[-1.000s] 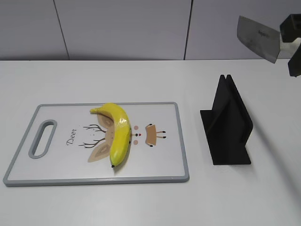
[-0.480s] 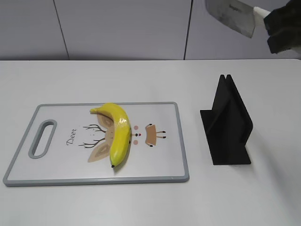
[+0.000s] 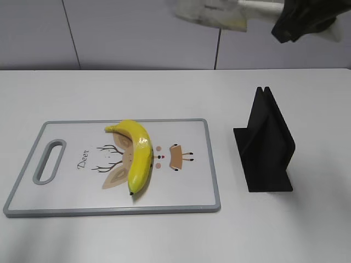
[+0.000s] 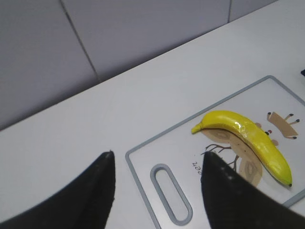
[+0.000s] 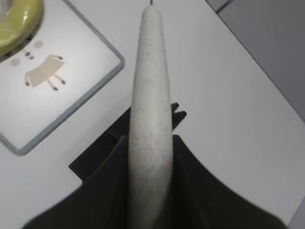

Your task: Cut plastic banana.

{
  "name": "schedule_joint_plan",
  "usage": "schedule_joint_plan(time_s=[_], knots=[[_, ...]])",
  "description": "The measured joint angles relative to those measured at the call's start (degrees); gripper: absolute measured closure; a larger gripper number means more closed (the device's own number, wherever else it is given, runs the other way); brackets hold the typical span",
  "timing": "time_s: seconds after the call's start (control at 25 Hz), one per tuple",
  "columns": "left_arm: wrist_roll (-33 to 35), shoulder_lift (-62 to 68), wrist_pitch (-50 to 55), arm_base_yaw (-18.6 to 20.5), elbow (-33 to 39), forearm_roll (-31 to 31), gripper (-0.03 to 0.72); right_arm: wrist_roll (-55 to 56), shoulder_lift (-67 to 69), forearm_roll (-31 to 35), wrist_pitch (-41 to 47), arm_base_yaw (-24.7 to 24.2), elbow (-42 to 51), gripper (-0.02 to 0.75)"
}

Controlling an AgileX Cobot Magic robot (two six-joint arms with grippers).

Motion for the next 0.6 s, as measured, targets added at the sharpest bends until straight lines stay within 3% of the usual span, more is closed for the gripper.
schedule_joint_plan(time_s=[0.12,0.28,0.44,0.6], knots=[[8.3,5.2,0.1,-2.3,-4.6,-3.0,0.137,-12.1,1.7,5.5,-0.1,0.0,-0.2,0.575],[18.0,13.0,3.9,-8.3,-11.7,-4.3,0.137,-24.0,4.4,10.5,-0.2,0.0,-0.2,0.575],[23.7,22.0,8.0,-14.1,-18.2,-4.3,0.137,-35.4,7.6,15.6,-0.7,0.0,-0.2,0.575],[28.7,31.0,12.8,-16.4,-23.9,-4.3,0.144,-43.3,10.9,21.6,-1.1,0.0,-0.2,0.575]])
